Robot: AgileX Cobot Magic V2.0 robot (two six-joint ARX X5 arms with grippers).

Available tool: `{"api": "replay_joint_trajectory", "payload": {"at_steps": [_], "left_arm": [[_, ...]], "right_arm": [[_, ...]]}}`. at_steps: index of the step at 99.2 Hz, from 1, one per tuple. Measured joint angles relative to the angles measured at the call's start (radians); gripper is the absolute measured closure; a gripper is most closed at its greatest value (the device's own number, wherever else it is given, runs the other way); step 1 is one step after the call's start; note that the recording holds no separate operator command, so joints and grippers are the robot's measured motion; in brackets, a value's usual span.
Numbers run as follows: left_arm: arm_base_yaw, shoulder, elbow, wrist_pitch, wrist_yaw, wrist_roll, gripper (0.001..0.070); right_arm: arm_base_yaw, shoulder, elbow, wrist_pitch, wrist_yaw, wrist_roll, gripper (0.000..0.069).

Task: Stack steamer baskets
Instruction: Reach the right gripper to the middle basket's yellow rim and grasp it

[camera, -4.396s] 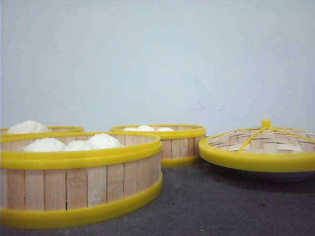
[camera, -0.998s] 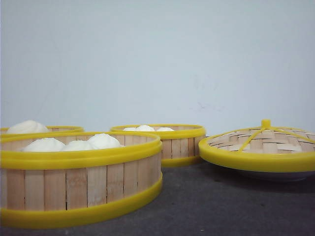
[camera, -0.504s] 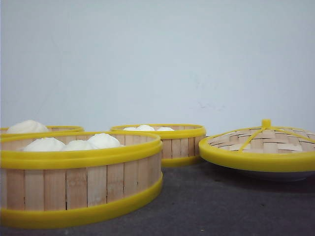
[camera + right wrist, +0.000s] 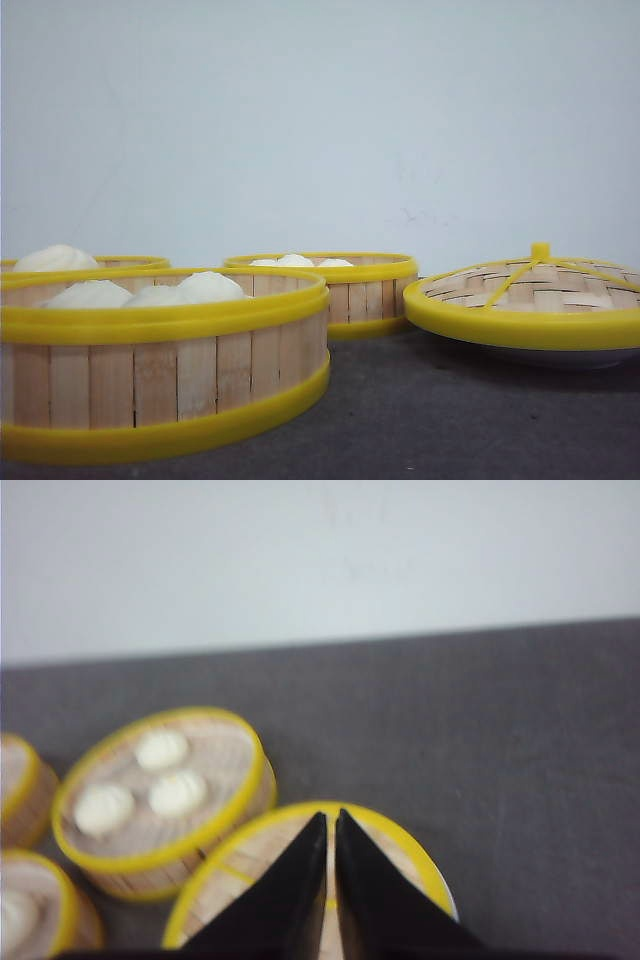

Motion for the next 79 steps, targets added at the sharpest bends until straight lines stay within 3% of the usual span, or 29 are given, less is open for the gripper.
{"api": "replay_joint_trajectory", "payload": {"at_steps": [18, 60, 67, 79], "left_arm": [[0.000, 0.172, 0.082, -0.064, 0.000, 0.087, 0.0693], [0.000, 0.264, 0.082, -0.112, 0.000, 0.111, 0.0693], [0.000, 0.264, 0.082, -0.120, 0.000, 0.111, 0.0663], [0.000, 0.264, 0.082, -0.129, 0.000, 0.111, 0.0477]], "right_arm": [[0.000, 0.175, 0.021, -0.032, 0.000, -0.066, 0.0681], [0.000, 0.348, 0.020, -0.126, -0.002, -0.132, 0.0673], [0.000, 0.348, 0.020, -0.126, -0.002, -0.134, 0.0574], [0.000, 0.348, 0.020, -0.126, -0.003, -0.131, 0.0231]]}}
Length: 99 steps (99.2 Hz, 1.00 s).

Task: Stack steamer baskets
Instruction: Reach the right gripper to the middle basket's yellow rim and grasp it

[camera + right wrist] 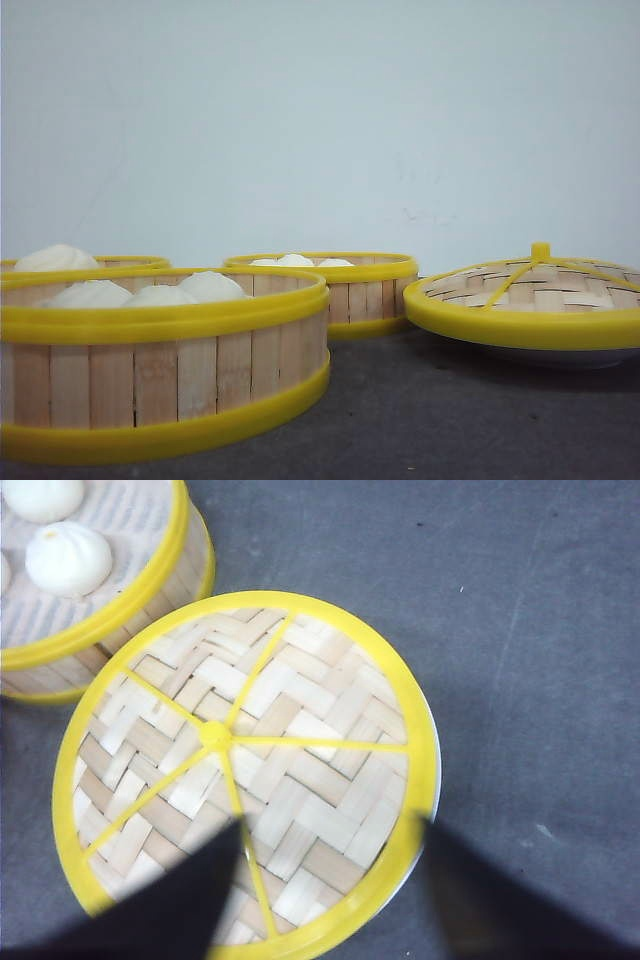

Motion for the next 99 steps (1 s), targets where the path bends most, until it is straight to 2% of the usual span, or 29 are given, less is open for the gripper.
{"api": "replay_joint_trajectory", "payload": {"at_steps": [7, 20, 29, 46, 61, 82, 99], "left_arm": [[0.000, 0.000, 0.000, -0.003, 0.000, 0.000, 0.0383], [0.000, 0.000, 0.000, -0.037, 0.000, -0.015, 0.0332], [0.000, 0.000, 0.000, -0.047, 0.000, -0.036, 0.0326], [0.000, 0.000, 0.000, -0.046, 0.000, -0.049, 0.0325], [0.000, 0.000, 0.000, -0.046, 0.000, -0.050, 0.0325], [0.000, 0.000, 0.000, -0.046, 0.000, -0.050, 0.0325], [0.000, 0.000, 0.000, -0.046, 0.000, -0.050, 0.0325]], "right_arm": [[0.000, 0.000, 0.000, 0.009, -0.002, 0.007, 0.0123], [0.018, 0.025, 0.000, 0.101, -0.074, 0.036, 0.0082], [0.058, 0.080, 0.002, 0.196, -0.134, 0.074, 0.0079], [0.156, 0.277, 0.075, 0.289, -0.131, 0.118, 0.0078], [0.212, 0.496, 0.223, 0.291, -0.126, 0.124, 0.0078], [0.253, 0.804, 0.473, 0.250, -0.045, 0.112, 0.0081], [0.262, 1.006, 0.661, 0.183, 0.005, 0.082, 0.0142]]}}
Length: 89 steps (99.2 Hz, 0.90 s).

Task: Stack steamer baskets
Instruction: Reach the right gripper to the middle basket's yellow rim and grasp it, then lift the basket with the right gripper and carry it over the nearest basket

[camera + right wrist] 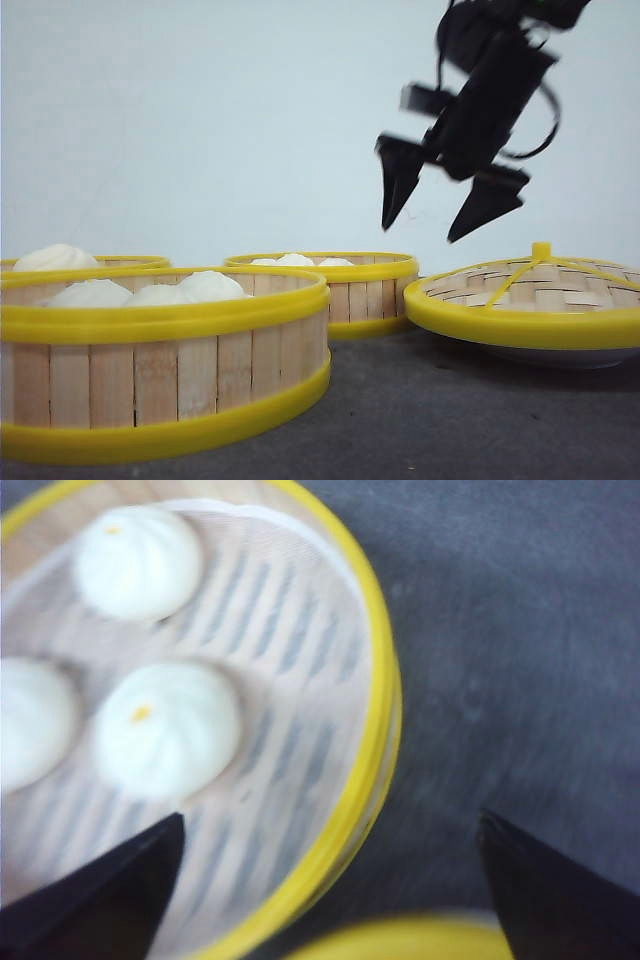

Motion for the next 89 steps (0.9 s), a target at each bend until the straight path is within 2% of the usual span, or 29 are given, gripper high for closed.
{"api": "replay_joint_trajectory", "payload": {"at_steps": [22, 27, 31, 43, 55, 61, 69, 89], "left_arm": [[0.000, 0.000, 0.000, 0.000, 0.000, 0.000, 0.0325], [0.000, 0.000, 0.000, 0.000, 0.000, 0.000, 0.0325], [0.000, 0.000, 0.000, 0.000, 0.000, 0.000, 0.0325], [0.000, 0.000, 0.000, 0.000, 0.000, 0.000, 0.0325], [0.000, 0.000, 0.000, 0.000, 0.000, 0.000, 0.0325], [0.000, 0.000, 0.000, 0.000, 0.000, 0.000, 0.0325], [0.000, 0.000, 0.000, 0.000, 0.000, 0.000, 0.0325], [0.000, 0.000, 0.000, 0.000, 0.000, 0.000, 0.0325]], "right_arm": [[0.004, 0.187, 0.204, -0.119, 0.045, -0.030, 0.0169], [0.004, 0.212, 0.229, -0.121, 0.047, -0.032, 0.0194], [0.005, 0.223, 0.238, -0.121, 0.047, -0.032, 0.0243], [0.008, 0.231, 0.240, -0.120, 0.047, -0.035, 0.0447], [0.011, 0.233, 0.240, -0.114, 0.046, -0.040, 0.0582], [0.011, 0.236, 0.242, -0.106, 0.052, -0.031, 0.0628], [0.011, 0.241, 0.245, -0.091, 0.051, -0.032, 0.0659], [0.011, 0.251, 0.267, -0.087, 0.050, 0.004, 0.0662]]}}
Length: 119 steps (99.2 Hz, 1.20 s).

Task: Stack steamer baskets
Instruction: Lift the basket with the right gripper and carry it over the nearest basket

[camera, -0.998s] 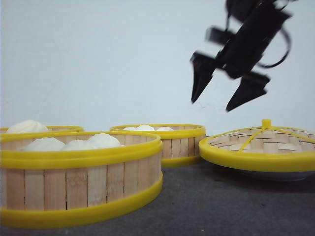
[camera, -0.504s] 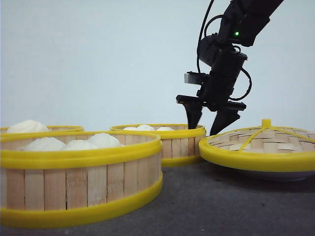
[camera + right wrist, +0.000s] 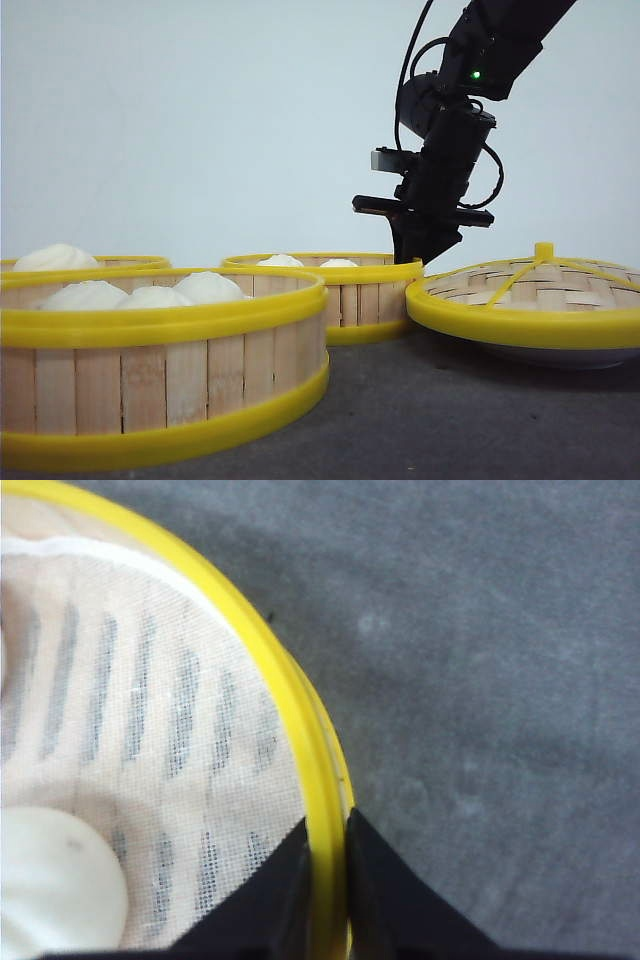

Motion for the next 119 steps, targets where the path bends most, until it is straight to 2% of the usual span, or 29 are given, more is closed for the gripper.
{"api": "replay_joint_trajectory", "payload": {"at_steps": [16, 28, 47, 75, 87, 96, 107, 119], "left_arm": [[0.000, 0.000, 0.000, 0.000, 0.000, 0.000, 0.0325], [0.000, 0.000, 0.000, 0.000, 0.000, 0.000, 0.0325], [0.000, 0.000, 0.000, 0.000, 0.000, 0.000, 0.0325], [0.000, 0.000, 0.000, 0.000, 0.000, 0.000, 0.0325], [0.000, 0.000, 0.000, 0.000, 0.000, 0.000, 0.0325], [0.000, -0.001, 0.000, 0.000, 0.000, 0.000, 0.0325], [0.000, -0.001, 0.000, 0.000, 0.000, 0.000, 0.0325], [0.000, 0.000, 0.000, 0.000, 0.000, 0.000, 0.0325]], "right_arm": [[0.003, 0.012, 0.107, -0.061, 0.001, 0.044, 0.0662], [0.005, 0.012, 0.239, -0.194, -0.005, 0.098, 0.0662], [0.008, 0.005, 0.391, -0.418, -0.068, 0.137, 0.0662], [0.037, -0.145, 0.392, -0.524, -0.114, 0.133, 0.0662], [0.060, -0.244, 0.392, -0.576, -0.102, 0.131, 0.0662], [0.081, -0.315, 0.386, -0.602, -0.054, 0.129, 0.0662], [0.111, -0.418, 0.302, -0.591, 0.003, 0.129, 0.0662], [0.144, -0.536, 0.137, -0.526, 0.008, 0.120, 0.0662]]}}
